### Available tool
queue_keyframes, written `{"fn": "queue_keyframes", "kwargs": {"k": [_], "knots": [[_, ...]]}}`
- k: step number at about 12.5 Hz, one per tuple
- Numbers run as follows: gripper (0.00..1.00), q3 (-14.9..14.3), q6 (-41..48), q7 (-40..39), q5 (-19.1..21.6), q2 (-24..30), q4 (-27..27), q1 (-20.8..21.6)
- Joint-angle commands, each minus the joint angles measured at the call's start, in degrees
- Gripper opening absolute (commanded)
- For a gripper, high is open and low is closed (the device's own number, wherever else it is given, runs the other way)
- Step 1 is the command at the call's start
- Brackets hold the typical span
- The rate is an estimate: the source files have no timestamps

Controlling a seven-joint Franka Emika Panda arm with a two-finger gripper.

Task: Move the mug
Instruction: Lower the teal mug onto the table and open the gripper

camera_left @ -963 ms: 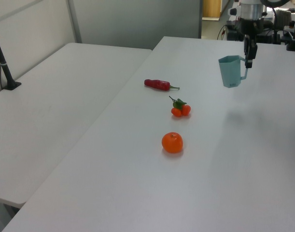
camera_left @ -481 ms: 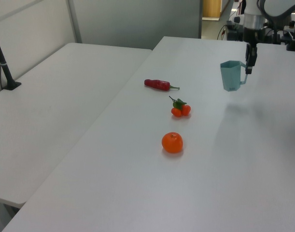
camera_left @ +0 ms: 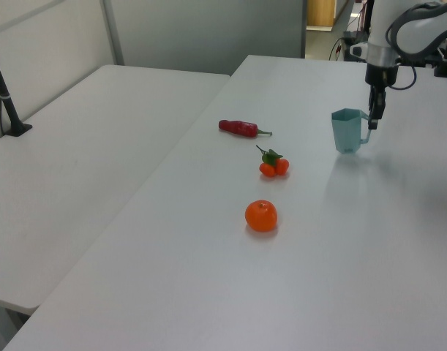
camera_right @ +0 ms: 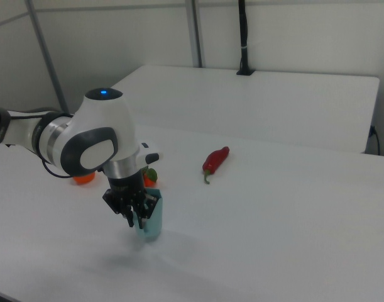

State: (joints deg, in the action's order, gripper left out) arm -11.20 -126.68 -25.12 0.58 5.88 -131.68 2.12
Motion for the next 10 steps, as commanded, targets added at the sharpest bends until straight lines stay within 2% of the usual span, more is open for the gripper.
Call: {"fn": "queue_keyframes", "kwargs": {"k": [1,6,7,10], "knots": [[0.0,-0.1,-5.6,0.4,-1.0,-1.0,-2.7,-0.1],[0.01,-0.1,-5.8,0.7,-0.9,-1.0,-3.1,-0.5],[0.07,-0.1,-5.5,0.8,-0.9,-1.0,-3.1,-0.5],[0.34,-0.1,-5.0,1.3,-0.2,-0.9,-3.1,-0.6]]}}
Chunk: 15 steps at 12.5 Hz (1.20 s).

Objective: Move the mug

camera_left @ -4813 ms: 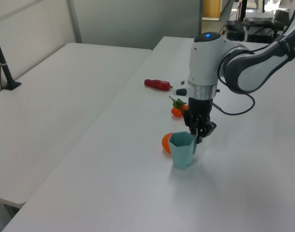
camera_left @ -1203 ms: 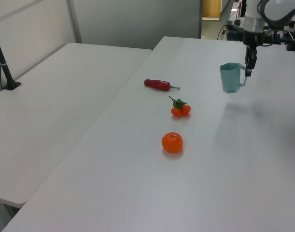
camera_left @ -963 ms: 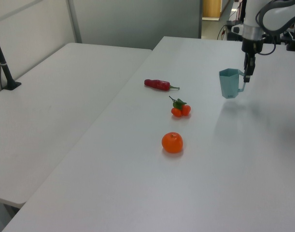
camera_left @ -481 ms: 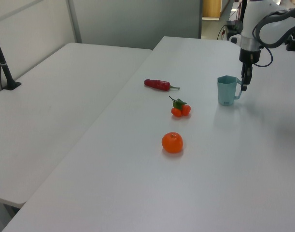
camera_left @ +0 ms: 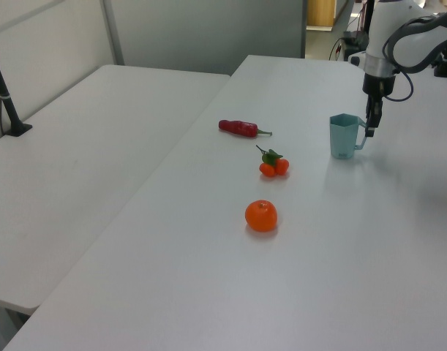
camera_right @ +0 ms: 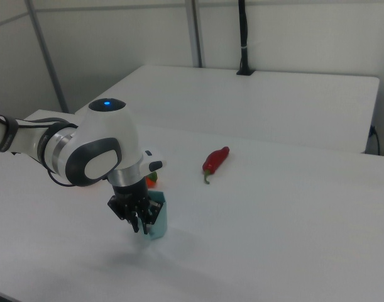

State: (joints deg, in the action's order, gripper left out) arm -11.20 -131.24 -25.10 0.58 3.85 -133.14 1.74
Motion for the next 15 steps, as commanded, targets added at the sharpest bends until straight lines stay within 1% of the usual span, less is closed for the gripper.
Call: {"fn": "queue_keyframes", "kwargs": {"k": [1,2,4,5,9,11,13,14,15], "knots": [[0.51,-0.1,-0.1,1.3,-0.1,1.2,-1.5,-0.4],[0.62,-0.1,0.4,1.3,-0.1,1.2,-1.4,-0.4],[0.95,-0.1,0.7,1.6,-0.1,1.3,-1.3,-0.4],[1.0,-0.1,0.8,1.7,-0.1,1.4,-1.3,-0.4],[1.0,-0.1,2.6,1.7,-0.1,1.9,-1.1,-0.4],[1.0,-0.1,5.4,3.3,-0.5,3.0,0.4,-0.4],[1.0,0.2,11.9,6.2,-0.9,3.8,5.3,-0.4],[1.0,0.5,17.0,8.8,-0.9,3.8,9.6,-0.1],[1.0,1.3,22.8,12.0,-0.9,3.5,15.2,0.3]]}}
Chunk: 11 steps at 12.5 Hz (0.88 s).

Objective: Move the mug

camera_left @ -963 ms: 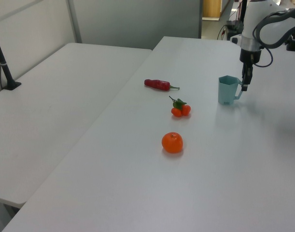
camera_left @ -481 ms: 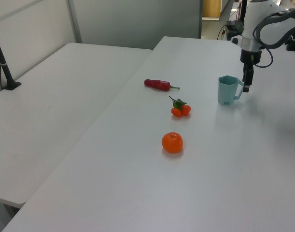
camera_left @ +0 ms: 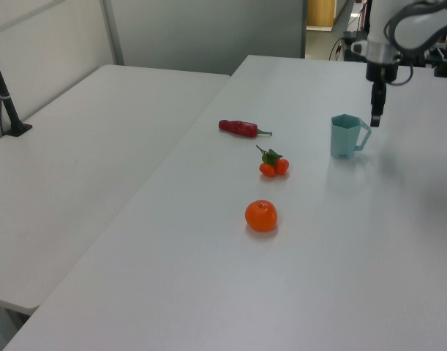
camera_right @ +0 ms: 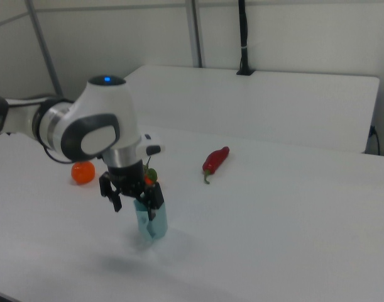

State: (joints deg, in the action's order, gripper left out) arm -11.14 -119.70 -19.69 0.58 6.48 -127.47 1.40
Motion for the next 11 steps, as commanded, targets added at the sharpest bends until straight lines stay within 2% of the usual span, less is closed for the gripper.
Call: {"fn": "queue_keyframes", "kwargs": {"k": [1,3,5,7,9,11], "knots": [[1.0,2.5,16.6,9.4,-0.6,0.8,14.7,0.6],[1.0,5.8,24.7,15.0,-0.1,0.8,22.6,0.6],[1.0,8.2,29.0,20.5,-0.1,0.8,26.4,0.6],[1.0,11.2,33.7,27.3,0.2,0.7,32.4,0.6],[1.0,11.8,34.6,27.9,3.9,0.6,36.9,0.6],[1.0,11.7,33.9,27.4,6.1,-0.5,38.7,0.2]]}}
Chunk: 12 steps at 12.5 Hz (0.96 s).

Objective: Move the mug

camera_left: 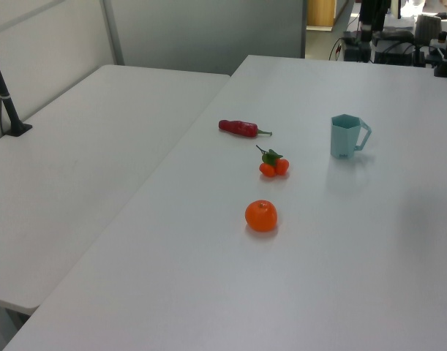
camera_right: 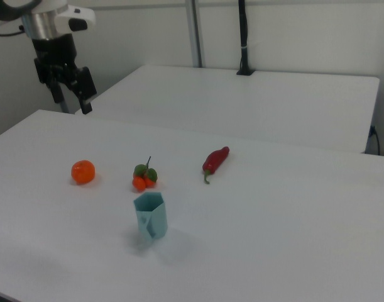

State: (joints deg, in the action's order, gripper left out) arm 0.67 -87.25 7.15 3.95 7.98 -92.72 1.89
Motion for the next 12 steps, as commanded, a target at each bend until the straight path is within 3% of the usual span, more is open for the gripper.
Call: {"fn": "queue_keyframes", "kwargs": {"k": [1,4,7,12], "knots": [[1.0,-0.1,1.1,0.3,3.3,-3.2,4.0,-0.6],[1.0,0.3,-5.0,-2.5,3.7,-4.8,3.9,-0.9],[1.0,-0.3,-10.9,-10.1,2.7,-5.7,3.2,-0.5],[1.0,-0.4,-12.6,-10.1,2.6,-6.3,2.2,-0.5]]}}
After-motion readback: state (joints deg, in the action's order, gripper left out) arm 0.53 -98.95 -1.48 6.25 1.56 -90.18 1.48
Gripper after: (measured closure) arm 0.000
